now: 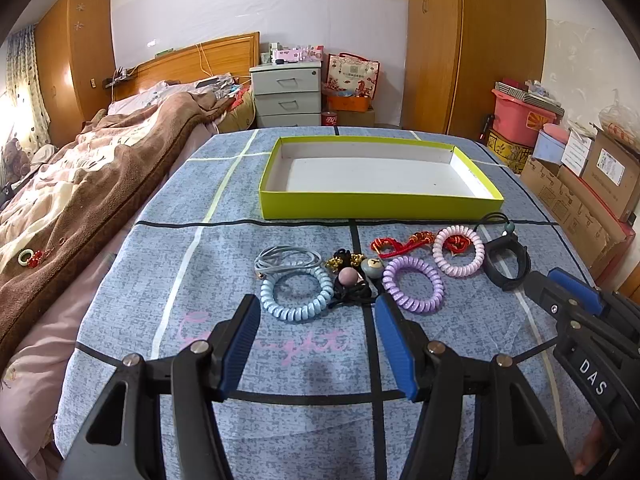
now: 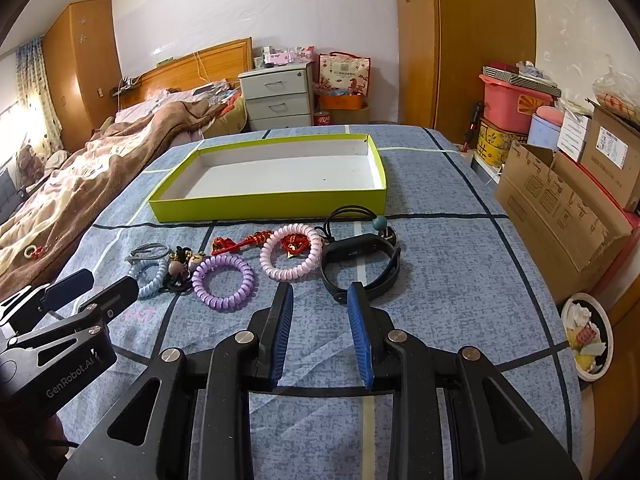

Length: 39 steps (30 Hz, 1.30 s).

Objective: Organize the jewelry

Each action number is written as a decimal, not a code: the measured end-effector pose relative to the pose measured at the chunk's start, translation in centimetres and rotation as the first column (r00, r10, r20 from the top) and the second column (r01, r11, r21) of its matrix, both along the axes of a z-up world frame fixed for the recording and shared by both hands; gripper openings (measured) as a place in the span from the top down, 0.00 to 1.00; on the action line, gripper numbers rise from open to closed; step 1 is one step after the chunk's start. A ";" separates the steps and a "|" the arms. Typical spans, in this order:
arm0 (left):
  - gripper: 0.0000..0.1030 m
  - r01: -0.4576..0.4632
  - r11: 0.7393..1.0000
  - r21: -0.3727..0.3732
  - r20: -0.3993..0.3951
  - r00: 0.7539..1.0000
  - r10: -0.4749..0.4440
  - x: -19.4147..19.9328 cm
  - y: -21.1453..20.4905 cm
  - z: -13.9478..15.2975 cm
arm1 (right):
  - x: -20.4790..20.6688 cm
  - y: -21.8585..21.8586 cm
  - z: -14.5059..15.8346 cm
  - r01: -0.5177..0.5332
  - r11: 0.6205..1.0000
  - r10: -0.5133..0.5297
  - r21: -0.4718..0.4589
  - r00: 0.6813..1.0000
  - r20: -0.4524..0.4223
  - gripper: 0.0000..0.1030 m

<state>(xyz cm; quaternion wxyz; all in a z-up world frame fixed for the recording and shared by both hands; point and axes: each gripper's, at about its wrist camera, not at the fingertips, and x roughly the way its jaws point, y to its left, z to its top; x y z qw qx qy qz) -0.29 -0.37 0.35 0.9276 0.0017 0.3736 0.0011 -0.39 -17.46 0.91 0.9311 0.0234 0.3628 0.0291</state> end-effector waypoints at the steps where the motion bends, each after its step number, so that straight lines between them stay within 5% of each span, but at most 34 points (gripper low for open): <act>1: 0.40 -0.001 1.000 0.000 0.000 1.000 0.001 0.0 -0.1 0.0 | 0.0 0.0 0.0 -0.002 1.000 0.002 0.000 1.000 0.002 0.72; 39: 0.40 -0.004 1.000 -0.002 -0.007 1.000 0.004 -0.2 0.4 0.2 | -0.1 -0.2 0.1 -0.004 1.000 0.004 0.001 1.000 0.004 0.72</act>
